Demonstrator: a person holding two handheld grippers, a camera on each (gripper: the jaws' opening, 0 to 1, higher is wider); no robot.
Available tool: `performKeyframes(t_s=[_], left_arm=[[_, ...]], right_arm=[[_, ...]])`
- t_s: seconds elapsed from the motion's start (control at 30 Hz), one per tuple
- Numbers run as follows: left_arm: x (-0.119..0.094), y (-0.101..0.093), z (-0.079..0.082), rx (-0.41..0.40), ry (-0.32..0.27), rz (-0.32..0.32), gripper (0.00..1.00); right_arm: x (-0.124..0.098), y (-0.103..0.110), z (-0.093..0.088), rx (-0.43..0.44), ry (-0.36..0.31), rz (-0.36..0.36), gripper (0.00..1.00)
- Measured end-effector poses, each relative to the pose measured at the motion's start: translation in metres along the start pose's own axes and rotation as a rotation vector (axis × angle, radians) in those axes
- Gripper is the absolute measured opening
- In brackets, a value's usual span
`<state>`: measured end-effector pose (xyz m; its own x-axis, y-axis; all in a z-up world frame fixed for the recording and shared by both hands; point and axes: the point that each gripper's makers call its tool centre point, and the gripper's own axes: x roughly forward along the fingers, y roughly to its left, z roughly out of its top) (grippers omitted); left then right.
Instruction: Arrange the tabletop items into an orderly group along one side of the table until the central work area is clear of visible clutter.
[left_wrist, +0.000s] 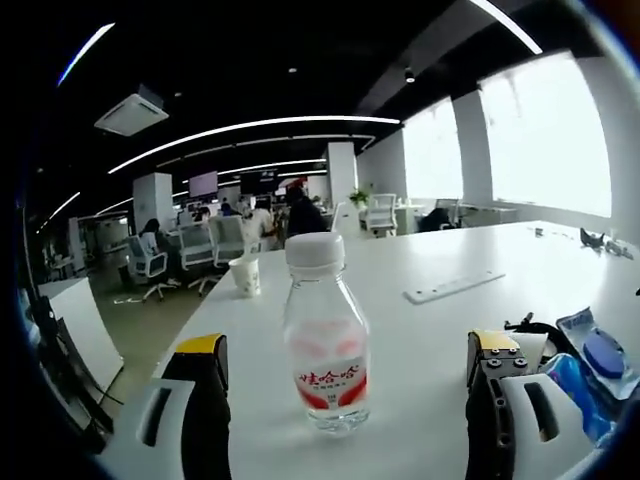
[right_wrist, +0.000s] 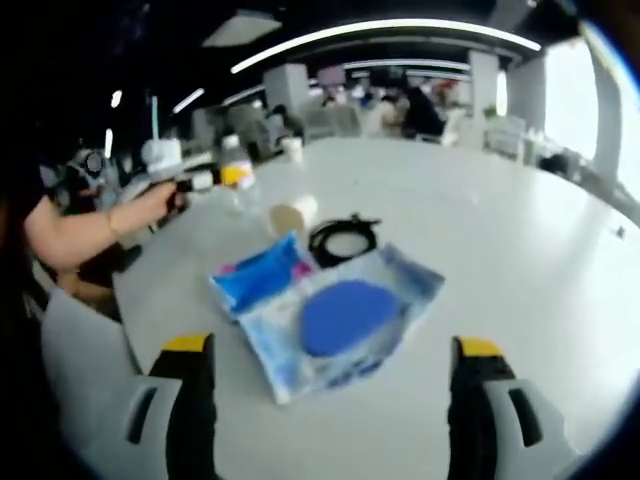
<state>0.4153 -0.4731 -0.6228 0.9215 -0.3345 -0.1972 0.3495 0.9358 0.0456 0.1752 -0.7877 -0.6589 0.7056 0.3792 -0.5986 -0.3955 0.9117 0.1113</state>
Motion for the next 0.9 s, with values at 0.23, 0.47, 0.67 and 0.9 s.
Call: performKeyframes(t_s=[0.23,0.47,0.67,0.9], left_arm=[[-0.006,-0.015,-0.008,-0.022,0.028,-0.068,1.00],[-0.013,-0.021,-0.011,0.015,0.027,-0.097,1.00],[-0.019,-0.028,-0.015,0.016,0.043,-0.123,1.00],[-0.029,-0.038,-0.019,0.017,0.060,-0.146,1.00]], right_arm=[[0.010,0.006,0.012,-0.047,-0.018,0.038,0.93],[0.021,0.007,0.023,-0.066,-0.041,0.060,0.87],[0.030,0.005,0.035,-0.050,-0.069,0.075,0.82],[0.044,0.006,0.051,-0.047,-0.103,0.103,0.82]])
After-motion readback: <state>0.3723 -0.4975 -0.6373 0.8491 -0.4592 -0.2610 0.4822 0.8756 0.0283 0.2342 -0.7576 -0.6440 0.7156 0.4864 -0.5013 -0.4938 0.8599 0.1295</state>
